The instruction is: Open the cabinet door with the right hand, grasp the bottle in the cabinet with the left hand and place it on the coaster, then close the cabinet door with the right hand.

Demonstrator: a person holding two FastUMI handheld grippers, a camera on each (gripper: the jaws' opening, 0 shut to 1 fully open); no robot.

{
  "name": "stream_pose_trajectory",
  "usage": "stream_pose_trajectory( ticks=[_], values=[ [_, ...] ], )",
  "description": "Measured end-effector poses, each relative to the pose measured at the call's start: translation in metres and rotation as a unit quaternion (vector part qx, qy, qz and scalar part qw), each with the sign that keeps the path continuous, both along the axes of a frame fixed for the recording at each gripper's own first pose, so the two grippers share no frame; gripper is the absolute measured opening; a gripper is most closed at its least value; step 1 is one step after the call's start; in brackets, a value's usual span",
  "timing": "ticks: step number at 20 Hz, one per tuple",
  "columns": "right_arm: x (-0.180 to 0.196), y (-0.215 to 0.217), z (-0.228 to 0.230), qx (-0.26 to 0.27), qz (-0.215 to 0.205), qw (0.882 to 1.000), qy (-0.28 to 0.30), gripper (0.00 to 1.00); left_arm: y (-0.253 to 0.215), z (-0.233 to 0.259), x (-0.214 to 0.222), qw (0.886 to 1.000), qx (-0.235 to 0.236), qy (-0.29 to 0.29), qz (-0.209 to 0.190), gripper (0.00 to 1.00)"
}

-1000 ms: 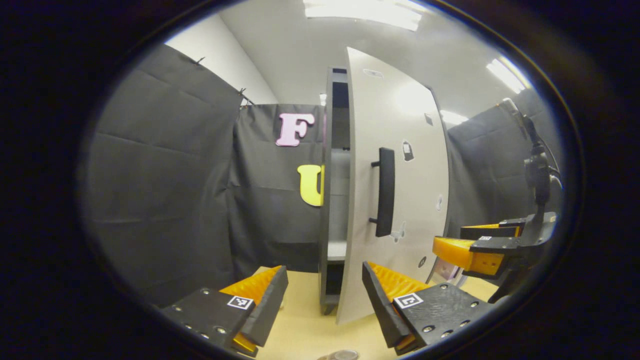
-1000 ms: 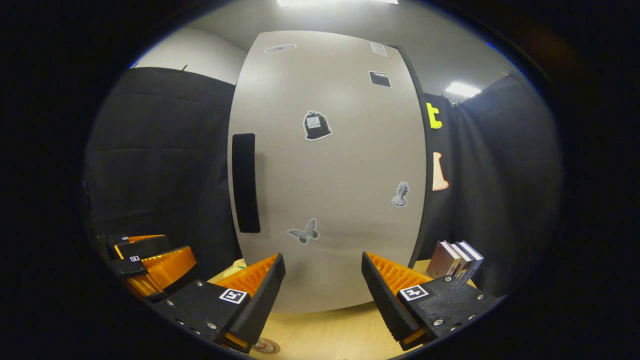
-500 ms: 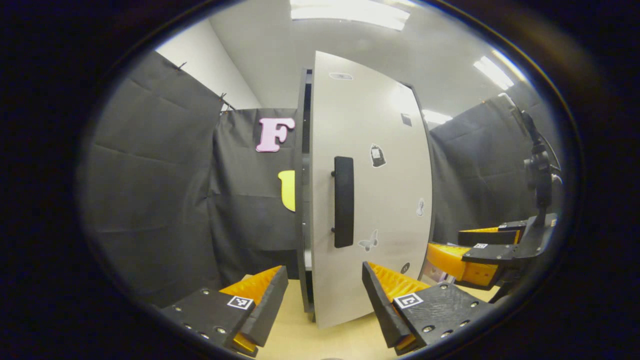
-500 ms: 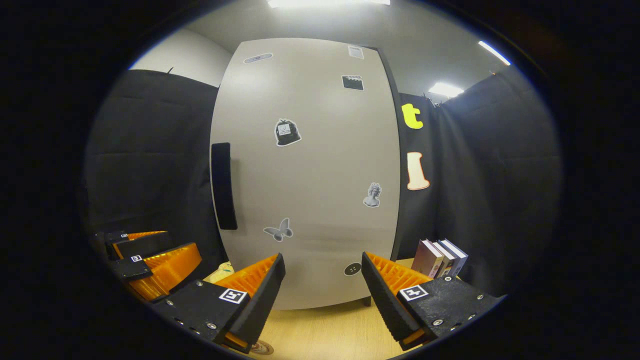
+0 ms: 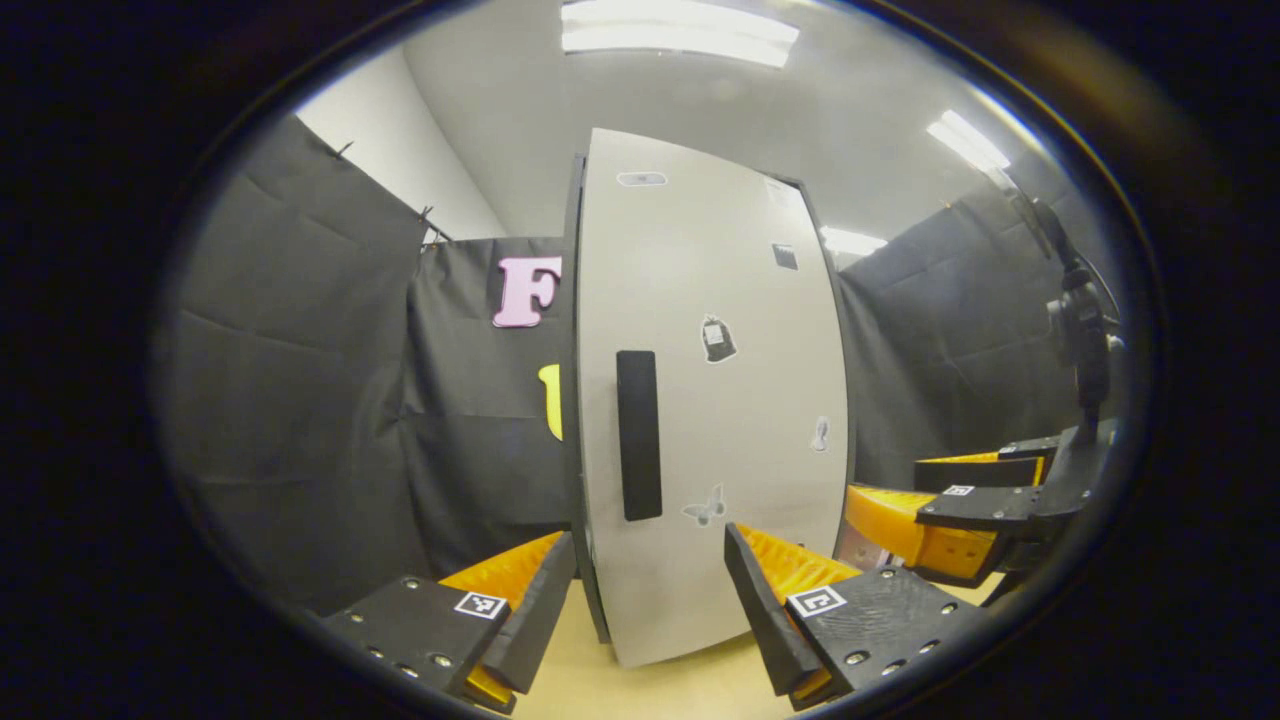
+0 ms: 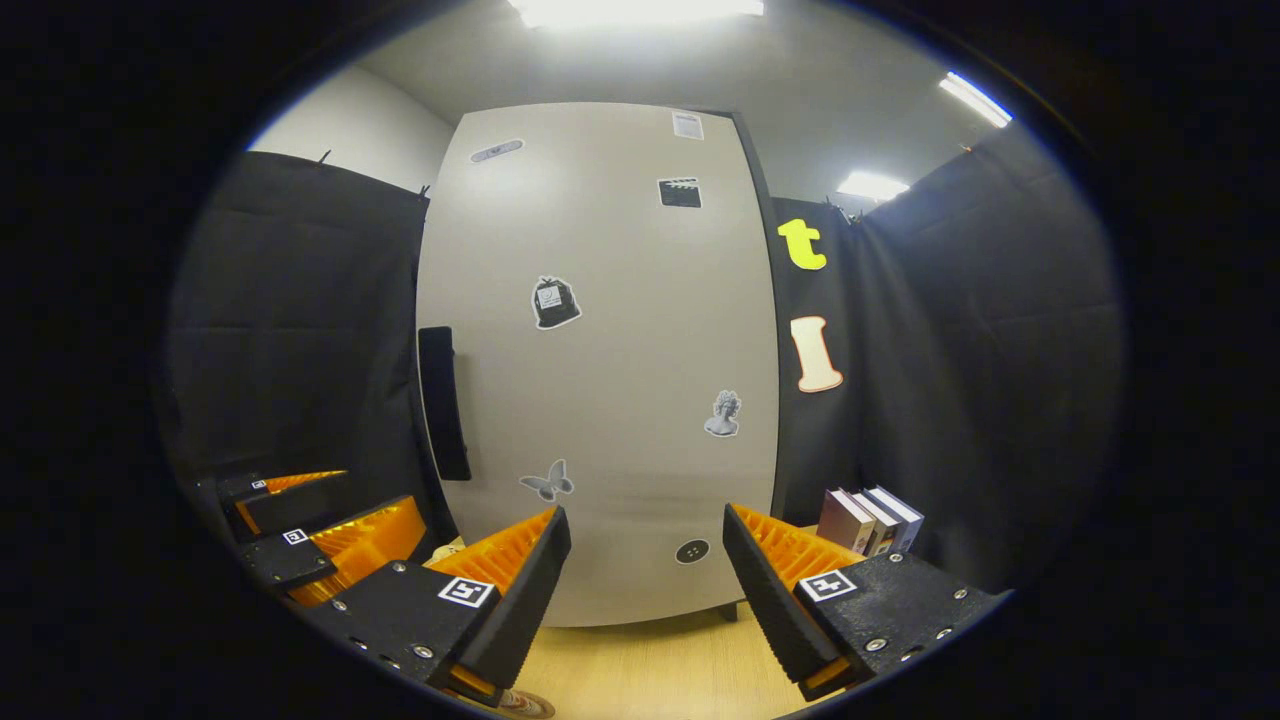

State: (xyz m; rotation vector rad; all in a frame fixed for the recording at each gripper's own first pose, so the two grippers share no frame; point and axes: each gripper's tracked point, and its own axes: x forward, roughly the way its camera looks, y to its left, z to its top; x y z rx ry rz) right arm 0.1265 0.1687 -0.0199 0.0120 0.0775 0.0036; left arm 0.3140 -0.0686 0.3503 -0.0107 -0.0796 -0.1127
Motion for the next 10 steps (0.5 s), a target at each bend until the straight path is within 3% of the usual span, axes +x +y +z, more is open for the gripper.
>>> stream_pose_trajectory(
  ticks=[7, 10],
  values=[
    [0.001, 0.002, -0.002, -0.008, 0.004, 1.000, -0.002, 0.95, -0.024, -0.001, 0.007, 0.998, -0.045, 0.001, -0.053, 0.86],
    [0.002, 0.001, 0.000, -0.002, 0.001, 1.000, -0.003, 0.95, -0.028, 0.000, 0.011, 0.997, -0.037, 0.003, -0.065, 0.91]
  ],
)
